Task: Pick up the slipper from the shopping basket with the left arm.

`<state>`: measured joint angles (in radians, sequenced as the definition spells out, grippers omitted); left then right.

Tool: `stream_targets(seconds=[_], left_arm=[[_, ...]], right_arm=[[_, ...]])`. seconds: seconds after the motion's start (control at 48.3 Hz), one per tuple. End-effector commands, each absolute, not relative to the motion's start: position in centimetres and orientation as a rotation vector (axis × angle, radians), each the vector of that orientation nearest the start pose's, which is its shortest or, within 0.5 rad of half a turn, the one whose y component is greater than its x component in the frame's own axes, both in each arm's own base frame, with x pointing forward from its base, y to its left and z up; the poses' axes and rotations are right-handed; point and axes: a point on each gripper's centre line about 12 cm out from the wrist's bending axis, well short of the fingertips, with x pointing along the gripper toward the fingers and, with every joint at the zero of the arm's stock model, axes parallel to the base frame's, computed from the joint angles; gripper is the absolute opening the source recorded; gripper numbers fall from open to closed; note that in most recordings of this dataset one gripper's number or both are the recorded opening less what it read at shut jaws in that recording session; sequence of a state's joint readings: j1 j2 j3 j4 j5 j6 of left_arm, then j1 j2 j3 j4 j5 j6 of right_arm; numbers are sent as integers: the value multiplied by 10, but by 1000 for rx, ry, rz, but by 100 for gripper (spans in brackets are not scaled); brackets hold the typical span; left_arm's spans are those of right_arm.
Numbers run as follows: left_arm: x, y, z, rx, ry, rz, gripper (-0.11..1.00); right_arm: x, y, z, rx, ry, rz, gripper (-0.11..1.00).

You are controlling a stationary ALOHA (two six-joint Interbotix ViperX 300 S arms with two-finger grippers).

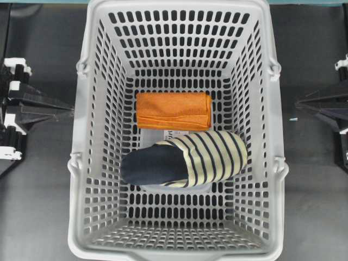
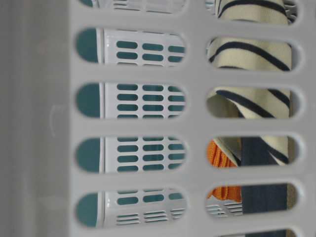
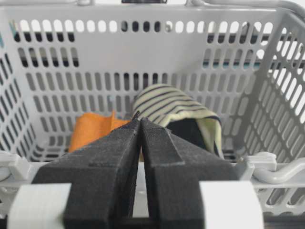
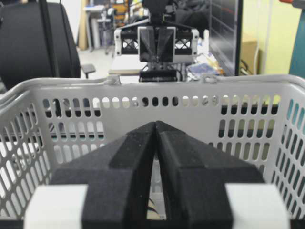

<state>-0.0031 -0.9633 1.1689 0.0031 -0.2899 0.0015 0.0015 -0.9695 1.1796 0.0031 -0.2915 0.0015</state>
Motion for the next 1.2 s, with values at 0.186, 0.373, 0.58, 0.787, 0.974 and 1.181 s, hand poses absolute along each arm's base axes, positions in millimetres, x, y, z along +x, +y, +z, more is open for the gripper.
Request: stream_targets(seconds=[0.186,0.373,0.58,0.787,0.974,1.181], left_arm=[[228,-2,349,-9,49,-7,0],[271,-2,374,-6,271,1,0],[329,-5,378,-8,475,3,0],[387,-14,356,3,708,-6,0],[424,-21,342,17,815,-16,0],[455,-29,325,7,861,-19,13]], right_arm=[[198,0,296,20,-94,-2,0],[198,0,296,20,-89,-2,0],[198,0,295,20,-83,-2,0],[197,0,294,27,-80,-1,0],[197,1,293,52,-75,6,0],[197,3,291,54,-66,13,0]])
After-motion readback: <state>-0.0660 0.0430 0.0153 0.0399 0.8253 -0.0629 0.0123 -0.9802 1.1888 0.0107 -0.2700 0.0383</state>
